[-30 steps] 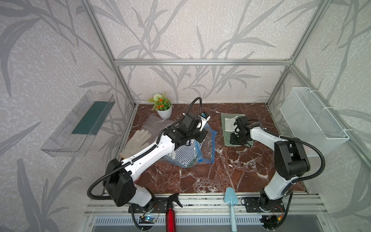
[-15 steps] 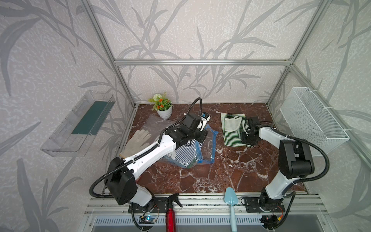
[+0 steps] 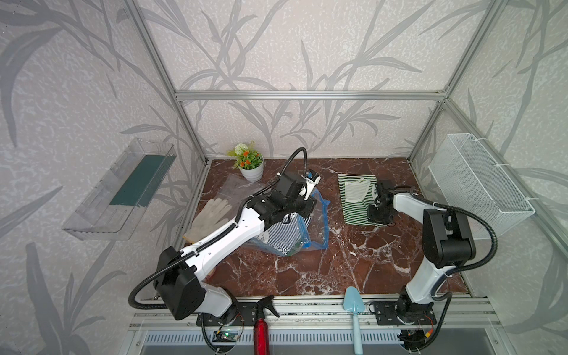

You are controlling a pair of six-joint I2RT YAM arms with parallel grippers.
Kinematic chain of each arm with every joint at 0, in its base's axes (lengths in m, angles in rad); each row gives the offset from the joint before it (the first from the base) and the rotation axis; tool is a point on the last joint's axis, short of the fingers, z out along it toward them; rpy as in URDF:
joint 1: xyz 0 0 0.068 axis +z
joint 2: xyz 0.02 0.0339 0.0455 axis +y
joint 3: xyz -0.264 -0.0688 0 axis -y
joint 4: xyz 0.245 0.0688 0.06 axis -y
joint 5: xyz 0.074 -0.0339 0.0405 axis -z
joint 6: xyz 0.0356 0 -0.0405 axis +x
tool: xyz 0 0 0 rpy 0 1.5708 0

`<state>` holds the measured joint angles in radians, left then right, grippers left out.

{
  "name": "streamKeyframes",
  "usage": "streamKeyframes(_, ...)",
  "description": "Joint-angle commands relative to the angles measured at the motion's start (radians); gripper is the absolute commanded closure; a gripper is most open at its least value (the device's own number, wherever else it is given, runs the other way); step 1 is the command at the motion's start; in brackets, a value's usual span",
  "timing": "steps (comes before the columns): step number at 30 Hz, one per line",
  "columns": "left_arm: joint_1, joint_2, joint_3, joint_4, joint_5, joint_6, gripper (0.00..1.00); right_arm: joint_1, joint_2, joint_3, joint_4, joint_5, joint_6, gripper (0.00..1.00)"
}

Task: Take the tank top out of the vacuum bag
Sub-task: Place the tank top at the center of the board, then take out the tank top from the vacuum bag.

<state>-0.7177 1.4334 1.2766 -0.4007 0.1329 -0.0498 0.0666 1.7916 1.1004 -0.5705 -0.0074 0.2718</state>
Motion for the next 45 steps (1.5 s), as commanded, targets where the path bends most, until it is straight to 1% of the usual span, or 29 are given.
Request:
streamKeyframes(1,0.004,-0.044,0.047,-0.006,-0.001,0.036,1.0,0.014,-0.132,-0.037,-0.075,0.055,-0.021,0.53)
streamKeyframes(3,0.004,-0.053,0.042,-0.007,-0.013,0.046,1.0,0.034,-0.203,-0.061,-0.077,0.051,-0.025,0.46)
streamKeyframes(6,0.005,-0.059,0.027,0.006,-0.025,0.059,1.0,0.083,-0.301,-0.097,-0.082,0.003,-0.009,0.41)
streamKeyframes(10,0.006,-0.051,0.026,0.013,-0.015,0.056,1.0,0.187,-0.433,-0.143,-0.072,-0.022,0.06,0.4)
streamKeyframes(15,0.005,-0.036,0.03,0.01,0.006,0.043,1.0,0.319,-0.603,-0.216,0.022,-0.112,0.138,0.39)
streamKeyframes(18,0.005,-0.028,0.037,0.005,0.022,0.037,1.0,0.385,-0.664,-0.255,0.075,-0.116,0.171,0.39)
streamKeyframes(21,0.004,-0.027,0.035,0.002,0.021,0.032,1.0,0.422,-0.696,-0.308,0.163,-0.178,0.2,0.41)
streamKeyframes(22,0.004,-0.024,0.035,0.002,0.022,0.03,1.0,0.433,-0.7,-0.326,0.2,-0.208,0.21,0.43)
streamKeyframes(24,0.004,-0.018,0.041,0.0,0.032,0.031,1.0,0.465,-0.703,-0.353,0.264,-0.227,0.226,0.47)
streamKeyframes(26,0.005,-0.01,0.044,-0.005,0.031,0.031,1.0,0.502,-0.692,-0.367,0.325,-0.242,0.232,0.55)
streamKeyframes(29,0.004,-0.007,0.043,-0.003,0.039,0.023,1.0,0.555,-0.648,-0.373,0.418,-0.272,0.233,0.62)
streamKeyframes(32,0.004,-0.003,0.049,-0.007,0.046,0.015,1.0,0.61,-0.595,-0.366,0.485,-0.296,0.214,0.66)
streamKeyframes(35,0.004,0.002,0.049,-0.013,0.045,0.013,1.0,0.656,-0.543,-0.35,0.506,-0.3,0.189,0.68)
streamKeyframes(37,0.004,0.004,0.055,-0.014,0.051,0.012,1.0,0.675,-0.505,-0.341,0.507,-0.307,0.167,0.72)
streamKeyframes(41,0.004,0.01,0.053,-0.014,0.058,0.011,1.0,0.695,-0.43,-0.318,0.495,-0.324,0.148,0.75)
streamKeyframes(45,0.004,0.006,0.052,-0.009,0.093,0.01,1.0,0.705,-0.362,-0.277,0.48,-0.331,0.137,0.75)
